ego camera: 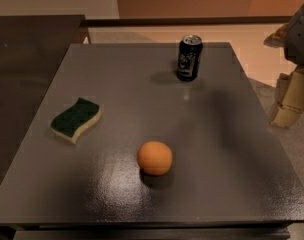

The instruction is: Pick pepsi can

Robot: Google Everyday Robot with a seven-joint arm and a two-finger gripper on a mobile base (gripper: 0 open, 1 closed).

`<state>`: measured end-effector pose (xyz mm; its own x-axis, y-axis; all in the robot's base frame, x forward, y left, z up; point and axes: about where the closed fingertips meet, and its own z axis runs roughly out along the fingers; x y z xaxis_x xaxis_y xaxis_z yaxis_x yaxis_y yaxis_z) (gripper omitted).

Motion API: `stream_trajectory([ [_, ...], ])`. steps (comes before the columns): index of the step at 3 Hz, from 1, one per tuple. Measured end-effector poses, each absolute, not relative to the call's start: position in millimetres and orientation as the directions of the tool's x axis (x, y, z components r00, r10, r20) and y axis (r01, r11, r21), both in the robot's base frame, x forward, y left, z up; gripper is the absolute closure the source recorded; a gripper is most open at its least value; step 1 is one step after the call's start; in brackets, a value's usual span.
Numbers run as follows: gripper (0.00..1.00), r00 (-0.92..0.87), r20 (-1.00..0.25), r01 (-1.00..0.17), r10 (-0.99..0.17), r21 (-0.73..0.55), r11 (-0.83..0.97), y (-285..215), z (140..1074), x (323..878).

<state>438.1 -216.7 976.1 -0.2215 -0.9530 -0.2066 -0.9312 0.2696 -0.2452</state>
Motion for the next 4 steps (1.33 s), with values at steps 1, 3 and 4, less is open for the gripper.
stream_trajectory([
  [1,0.00,-0.221,-0.211,-0.929,-0.952,-0.251,0.271,-216,977,439],
  [3,0.00,-0.264,-0.281,-0.901,-0.923,-0.271,0.340,-197,968,487],
  [4,0.00,-0.286,-0.323,-0.885,-0.902,-0.272,0.378,-185,958,518],
])
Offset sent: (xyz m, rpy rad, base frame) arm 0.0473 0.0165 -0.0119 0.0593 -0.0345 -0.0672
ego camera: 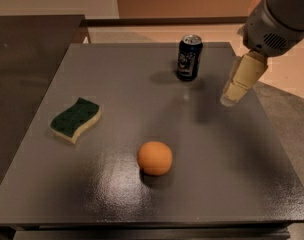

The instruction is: Pick pepsi can

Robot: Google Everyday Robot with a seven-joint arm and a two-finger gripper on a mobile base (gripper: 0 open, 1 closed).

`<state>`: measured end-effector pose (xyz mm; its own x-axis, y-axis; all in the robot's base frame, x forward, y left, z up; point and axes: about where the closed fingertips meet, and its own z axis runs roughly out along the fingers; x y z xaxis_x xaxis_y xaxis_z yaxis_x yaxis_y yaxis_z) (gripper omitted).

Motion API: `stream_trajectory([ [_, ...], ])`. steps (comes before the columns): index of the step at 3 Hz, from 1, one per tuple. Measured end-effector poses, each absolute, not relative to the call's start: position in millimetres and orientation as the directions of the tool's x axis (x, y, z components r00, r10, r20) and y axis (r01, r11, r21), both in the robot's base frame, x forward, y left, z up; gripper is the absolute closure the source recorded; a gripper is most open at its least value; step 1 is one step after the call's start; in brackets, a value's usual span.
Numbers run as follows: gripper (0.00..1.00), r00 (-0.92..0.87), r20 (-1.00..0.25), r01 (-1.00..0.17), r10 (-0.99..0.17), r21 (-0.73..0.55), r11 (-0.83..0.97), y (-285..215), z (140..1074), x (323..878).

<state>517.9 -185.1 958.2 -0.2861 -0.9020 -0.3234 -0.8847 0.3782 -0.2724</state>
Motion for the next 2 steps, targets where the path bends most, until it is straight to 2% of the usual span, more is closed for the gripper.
stream_trajectory([
  [2,0.00,-0.358,-0.434,-0.826,-0.827,-0.265,0.497,-175,942,585],
])
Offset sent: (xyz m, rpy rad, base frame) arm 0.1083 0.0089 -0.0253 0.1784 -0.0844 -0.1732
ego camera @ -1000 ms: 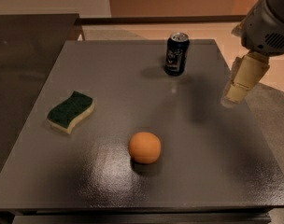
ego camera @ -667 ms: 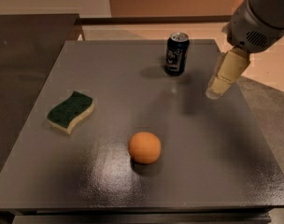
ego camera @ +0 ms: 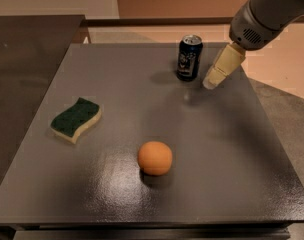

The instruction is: Pick pepsi can

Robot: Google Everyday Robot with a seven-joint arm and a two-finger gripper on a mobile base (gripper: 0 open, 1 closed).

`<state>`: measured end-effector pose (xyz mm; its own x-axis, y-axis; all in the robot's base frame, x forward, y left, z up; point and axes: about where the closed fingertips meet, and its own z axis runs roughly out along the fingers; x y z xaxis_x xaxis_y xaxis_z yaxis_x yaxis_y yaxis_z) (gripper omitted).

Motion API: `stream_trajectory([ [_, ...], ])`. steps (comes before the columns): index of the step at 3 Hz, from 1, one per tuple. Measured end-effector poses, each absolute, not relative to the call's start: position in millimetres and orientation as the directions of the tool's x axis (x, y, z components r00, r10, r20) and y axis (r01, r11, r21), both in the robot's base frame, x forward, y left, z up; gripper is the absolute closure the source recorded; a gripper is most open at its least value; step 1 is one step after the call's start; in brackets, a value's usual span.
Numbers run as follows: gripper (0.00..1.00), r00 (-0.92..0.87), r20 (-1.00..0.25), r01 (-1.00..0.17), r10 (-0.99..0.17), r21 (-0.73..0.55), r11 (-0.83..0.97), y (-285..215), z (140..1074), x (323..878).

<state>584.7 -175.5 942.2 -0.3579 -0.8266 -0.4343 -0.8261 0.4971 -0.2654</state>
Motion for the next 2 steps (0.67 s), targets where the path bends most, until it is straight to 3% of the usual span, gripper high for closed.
stream_trajectory([
  [2,0.00,-0.414,-0.540,-0.782,-0.732,-0.200,0.590,-166,922,630],
])
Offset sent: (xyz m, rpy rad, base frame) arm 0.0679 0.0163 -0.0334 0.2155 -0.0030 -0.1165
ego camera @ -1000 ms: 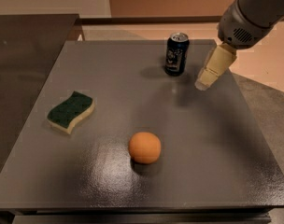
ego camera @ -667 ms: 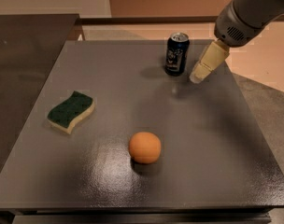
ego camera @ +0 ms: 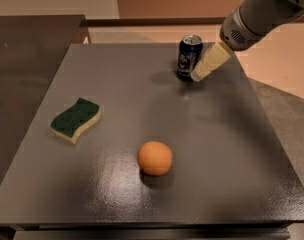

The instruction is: Pick pepsi can

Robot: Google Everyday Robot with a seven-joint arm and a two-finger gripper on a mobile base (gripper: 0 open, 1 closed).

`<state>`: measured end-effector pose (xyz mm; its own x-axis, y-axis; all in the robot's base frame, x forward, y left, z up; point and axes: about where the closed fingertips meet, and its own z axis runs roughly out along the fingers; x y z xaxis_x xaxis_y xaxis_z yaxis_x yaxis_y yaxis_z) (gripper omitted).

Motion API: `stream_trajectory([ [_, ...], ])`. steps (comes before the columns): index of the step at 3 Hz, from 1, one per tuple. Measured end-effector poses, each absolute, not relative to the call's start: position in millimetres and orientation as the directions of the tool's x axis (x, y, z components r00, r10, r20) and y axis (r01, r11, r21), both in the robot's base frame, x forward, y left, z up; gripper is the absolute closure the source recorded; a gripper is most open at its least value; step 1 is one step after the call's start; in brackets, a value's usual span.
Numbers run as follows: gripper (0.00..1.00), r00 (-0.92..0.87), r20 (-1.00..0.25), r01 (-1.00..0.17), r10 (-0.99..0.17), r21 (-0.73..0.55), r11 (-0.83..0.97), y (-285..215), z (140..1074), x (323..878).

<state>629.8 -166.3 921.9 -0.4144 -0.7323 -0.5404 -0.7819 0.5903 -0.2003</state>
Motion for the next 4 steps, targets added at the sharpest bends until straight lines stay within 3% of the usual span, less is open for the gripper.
stream_trajectory([
  [3,0.00,-0.443,-0.623,-0.773,-0.644,-0.100,0.627,-134,900,671],
  [4,0.18,-0.456,-0.631,-0.767,-0.628,-0.079,0.637,-130,897,677],
])
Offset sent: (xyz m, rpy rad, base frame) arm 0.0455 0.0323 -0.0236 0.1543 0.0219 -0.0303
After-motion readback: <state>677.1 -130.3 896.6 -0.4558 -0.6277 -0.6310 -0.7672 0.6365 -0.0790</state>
